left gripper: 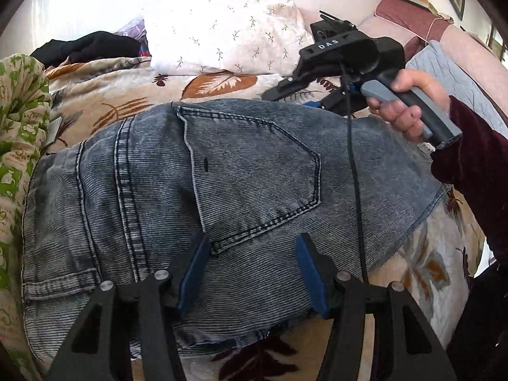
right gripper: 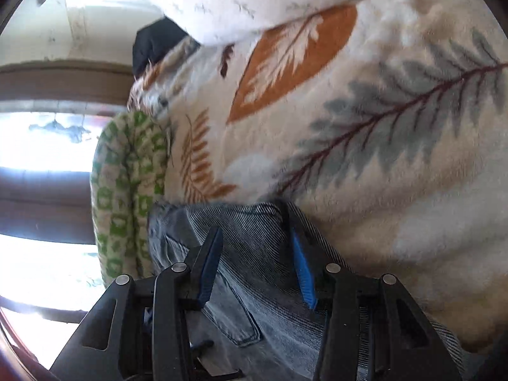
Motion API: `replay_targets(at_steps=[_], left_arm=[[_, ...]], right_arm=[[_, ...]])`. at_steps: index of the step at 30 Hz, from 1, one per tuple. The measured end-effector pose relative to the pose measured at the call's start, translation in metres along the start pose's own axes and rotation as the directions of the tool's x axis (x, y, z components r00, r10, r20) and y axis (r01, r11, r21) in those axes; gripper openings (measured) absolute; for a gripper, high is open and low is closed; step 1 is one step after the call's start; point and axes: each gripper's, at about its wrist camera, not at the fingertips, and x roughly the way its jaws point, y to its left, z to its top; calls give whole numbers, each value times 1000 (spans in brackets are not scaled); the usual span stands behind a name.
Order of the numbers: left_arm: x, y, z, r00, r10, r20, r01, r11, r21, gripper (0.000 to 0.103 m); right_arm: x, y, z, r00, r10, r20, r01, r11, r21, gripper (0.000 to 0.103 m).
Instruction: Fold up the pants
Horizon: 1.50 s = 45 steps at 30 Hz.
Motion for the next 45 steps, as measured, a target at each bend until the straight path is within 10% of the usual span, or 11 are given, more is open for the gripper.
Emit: replay_targets(at_steps=[6,12,21,26,31,34,39,42,45], left_arm=[[4,-2,1,1000,9,-2,-9,1000,10,60],[7,2,2,1000,6,-2,-6,1000,12,60],[8,2,0,1000,11,-3,-11,1000,27,60],[9,2,0,1000,8,-4,-8,1000,31,60],[8,2,0,1000,10,-1,-10,999,34,60],[8,2,0,1000,6,2,-6,1000,27,60],[8,1,-1,1000,11,2,-11,999,30,60],[8,1,-1,1000,11,1,-11,999,32,60],[8,0,-1,1000,11,0,-11,999,36,60]], right_arm=[[15,5,-2,997,-55,-55,53,998,-34,37],[13,-9,3,999,21,29,-21,1000,-7,15],[-19,5,15,966,58,253,-48,998,-47,9],[-13,2,24,976,33,216,-26,999,-33,9],[-32,8,12,982,-22,187,36,997,-69,21],[-36,5,12,987,-56,153,64,997,-51,55],[-17,5,11,996,-3,93,10,998,-69,57],[2,13,11,998,-24,65,32,992,-124,20],[11,21,10,987,-134,88,147,974,-174,10]])
